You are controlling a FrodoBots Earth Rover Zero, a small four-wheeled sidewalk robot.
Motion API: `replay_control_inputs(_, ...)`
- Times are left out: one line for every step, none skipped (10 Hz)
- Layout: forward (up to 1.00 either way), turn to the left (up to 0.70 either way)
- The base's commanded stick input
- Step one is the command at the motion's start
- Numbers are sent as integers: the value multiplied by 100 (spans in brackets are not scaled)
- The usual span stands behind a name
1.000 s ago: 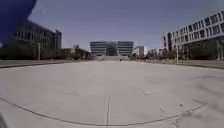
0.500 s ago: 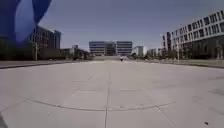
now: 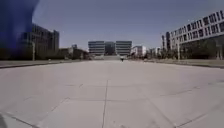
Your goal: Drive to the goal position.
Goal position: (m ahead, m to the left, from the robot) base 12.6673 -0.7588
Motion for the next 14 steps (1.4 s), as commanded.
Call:
replay_control_inputs(100,35)
replay_control_inputs(100,9)
replay_control_inputs(100,5)
replay_control_inputs(100,1)
replay_control_inputs(100,0)
replay_control_inputs(100,0)
replay_control_inputs(100,0)
replay_control_inputs(100,12)
replay_control_inputs(100,30)
replay_control_inputs(100,23)
replay_control_inputs(100,0)
replay_control_inputs(100,0)
replay_control_inputs(100,0)
replay_control_inputs(100,0)
